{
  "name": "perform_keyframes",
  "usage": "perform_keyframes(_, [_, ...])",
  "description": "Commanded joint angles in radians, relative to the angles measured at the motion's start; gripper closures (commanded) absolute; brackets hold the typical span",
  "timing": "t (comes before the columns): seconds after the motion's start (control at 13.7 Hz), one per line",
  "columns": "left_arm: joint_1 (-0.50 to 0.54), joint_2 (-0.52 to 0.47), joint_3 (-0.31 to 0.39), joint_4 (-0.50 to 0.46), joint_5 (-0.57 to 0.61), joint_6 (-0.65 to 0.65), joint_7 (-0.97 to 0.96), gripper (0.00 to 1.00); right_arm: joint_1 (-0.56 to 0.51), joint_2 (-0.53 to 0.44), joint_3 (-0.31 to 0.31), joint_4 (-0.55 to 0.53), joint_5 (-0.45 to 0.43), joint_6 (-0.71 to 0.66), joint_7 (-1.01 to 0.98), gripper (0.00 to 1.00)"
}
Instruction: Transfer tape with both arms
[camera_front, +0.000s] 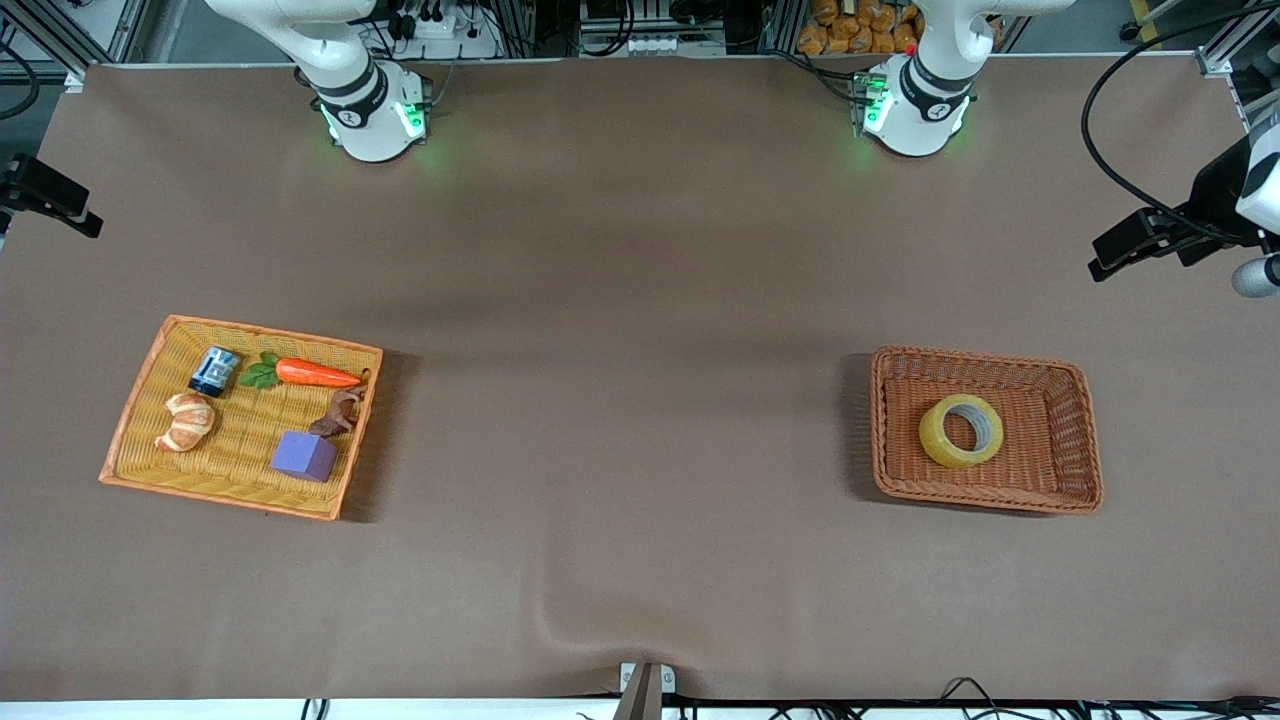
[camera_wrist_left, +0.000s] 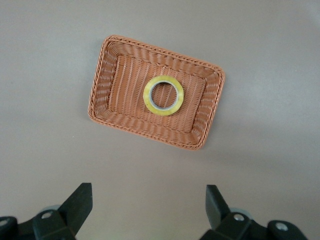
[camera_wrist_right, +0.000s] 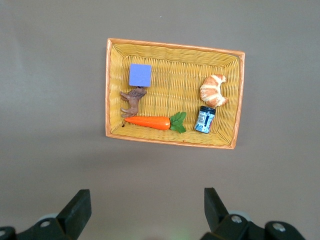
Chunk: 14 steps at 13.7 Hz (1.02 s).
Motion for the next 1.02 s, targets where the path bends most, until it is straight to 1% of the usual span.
perform_keyframes(0.0, [-0.019,-0.077,0.016,-0.087,0.018,0.019,0.005,0.0,-0.014,0.013,-0.003,0.015,-0.008,-0.009,0.017,0.0])
perform_keyframes(0.15, [-0.019,-0.077,0.016,-0.081,0.018,0.019,0.003,0.0,-0.024,0.011,-0.003,0.009,-0.008,-0.017,0.019,0.0])
perform_keyframes(0.51, [-0.02,-0.059,0.018,-0.031,0.018,0.013,0.002,0.0,-0.041,0.01,-0.003,0.007,0.004,-0.027,0.008,0.0])
perform_keyframes(0.66, [-0.016,-0.062,0.018,-0.032,0.012,0.01,0.002,0.0,-0.036,0.01,-0.003,-0.01,0.004,-0.023,0.008,0.0])
perform_keyframes(0.95, [-0.025,-0.065,0.018,-0.027,0.02,-0.03,0.002,0.0,-0.031,0.01,0.0,-0.01,0.004,-0.035,0.008,0.0])
